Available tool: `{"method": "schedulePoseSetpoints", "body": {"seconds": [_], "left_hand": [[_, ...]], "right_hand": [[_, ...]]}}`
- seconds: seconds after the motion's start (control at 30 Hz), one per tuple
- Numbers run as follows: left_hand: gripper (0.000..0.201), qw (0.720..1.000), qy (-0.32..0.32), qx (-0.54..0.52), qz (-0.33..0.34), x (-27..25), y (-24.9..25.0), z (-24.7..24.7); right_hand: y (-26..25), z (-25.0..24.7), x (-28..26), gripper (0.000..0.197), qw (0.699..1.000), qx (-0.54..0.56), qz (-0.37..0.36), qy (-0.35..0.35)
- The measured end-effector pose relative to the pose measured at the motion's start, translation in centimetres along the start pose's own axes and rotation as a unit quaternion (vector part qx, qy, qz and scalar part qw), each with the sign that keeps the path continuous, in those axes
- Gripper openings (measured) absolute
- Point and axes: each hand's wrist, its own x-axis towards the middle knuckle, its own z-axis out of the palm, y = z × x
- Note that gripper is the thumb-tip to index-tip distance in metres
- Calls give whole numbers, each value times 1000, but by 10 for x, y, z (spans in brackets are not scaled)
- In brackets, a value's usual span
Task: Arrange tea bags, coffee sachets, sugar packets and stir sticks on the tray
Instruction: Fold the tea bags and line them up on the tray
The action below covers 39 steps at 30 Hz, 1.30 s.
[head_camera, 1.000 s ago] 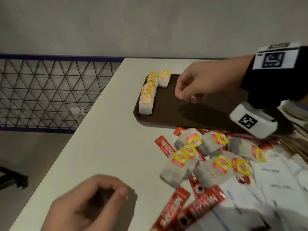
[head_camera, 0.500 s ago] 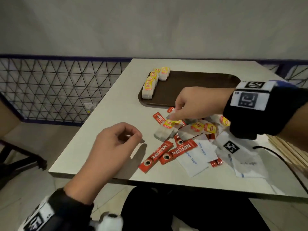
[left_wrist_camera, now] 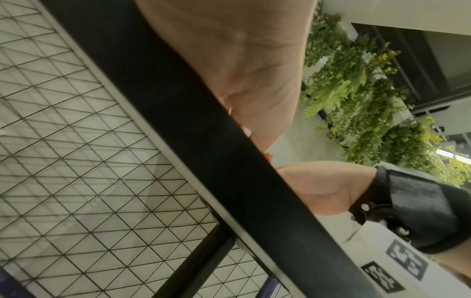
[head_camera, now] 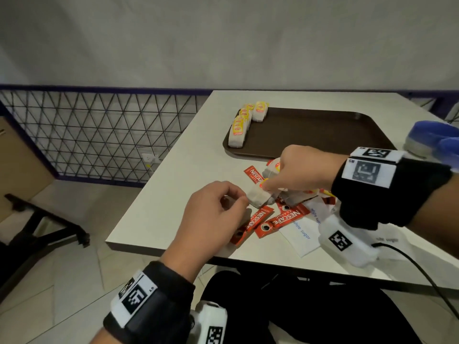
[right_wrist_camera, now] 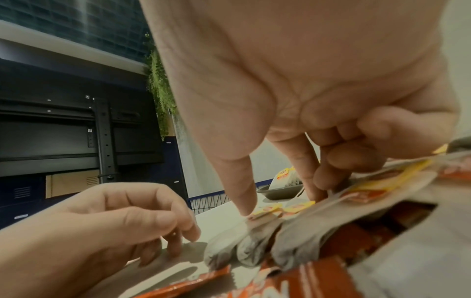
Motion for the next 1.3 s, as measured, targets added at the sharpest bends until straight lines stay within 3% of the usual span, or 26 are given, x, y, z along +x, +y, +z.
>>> {"method": "schedulePoseSetpoints", "body": {"seconds": [0.2,0.37,0.5,0.67,0.87,0.97,1.1,1.3], "left_hand": [[21,990,-46,115,73,2,-6,3],[23,987,-60,134,68,3,-5,3],[26,986,-67,142,60,2,-5,3],[26,983,-72,159,56,3,-5,5],[27,984,-73,151,55,4,-5,4],[21,991,-53,114,56,4,-6,3],[9,996,9,-86,10,2,-6,-3],[32,957,-3,-287,26,-3,-8,-17]], "right_hand": [[-5,1,4,27,997,76,1,-25],[-9,1,0,15,994,111,-14,-18],[-9,-3,-2,16,995,96,-21,3],[-12,-5,-5,29,999,0,-49,-7],[-7,-8,0,59,995,90,-47,-12],[-4,-9,-1,68,988,136,-67,-3],[-1,-13,-10,69,975,193,-107,26],[-13,-13,-34,64,947,252,-200,-28]]}}
